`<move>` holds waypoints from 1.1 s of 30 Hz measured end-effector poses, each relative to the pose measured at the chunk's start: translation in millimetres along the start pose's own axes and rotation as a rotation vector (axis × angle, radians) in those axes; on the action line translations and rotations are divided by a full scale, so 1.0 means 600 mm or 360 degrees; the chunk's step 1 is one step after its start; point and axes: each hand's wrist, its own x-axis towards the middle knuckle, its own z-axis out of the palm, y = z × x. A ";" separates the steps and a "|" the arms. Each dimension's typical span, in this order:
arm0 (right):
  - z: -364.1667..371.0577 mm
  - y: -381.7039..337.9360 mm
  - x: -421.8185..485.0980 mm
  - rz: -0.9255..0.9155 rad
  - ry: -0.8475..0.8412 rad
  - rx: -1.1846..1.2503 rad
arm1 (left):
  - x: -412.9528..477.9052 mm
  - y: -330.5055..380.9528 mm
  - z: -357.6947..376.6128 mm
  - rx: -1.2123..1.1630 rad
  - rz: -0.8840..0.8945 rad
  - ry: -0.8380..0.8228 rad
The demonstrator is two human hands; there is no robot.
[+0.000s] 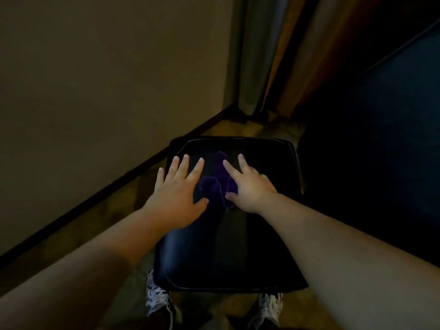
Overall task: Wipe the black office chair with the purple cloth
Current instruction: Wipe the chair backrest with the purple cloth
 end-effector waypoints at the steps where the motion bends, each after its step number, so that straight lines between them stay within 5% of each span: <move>1: 0.020 -0.001 0.009 0.0048 -0.0041 0.0033 | -0.002 -0.006 0.016 0.0024 -0.0014 -0.0012; 7: 0.117 0.035 0.059 0.0257 -0.0082 0.0264 | -0.012 -0.071 0.111 0.0155 -0.0017 0.0033; 16: 0.108 0.026 0.001 0.0038 0.0685 0.0558 | -0.064 -0.059 0.134 0.0167 0.0027 0.0372; 23: 0.072 -0.022 -0.155 -0.0298 0.1093 0.0969 | -0.154 0.014 0.099 -0.0084 0.0091 0.0690; 33: 0.002 -0.024 -0.434 -0.0642 0.1295 0.1207 | -0.284 0.213 0.031 -0.0875 0.0573 0.0717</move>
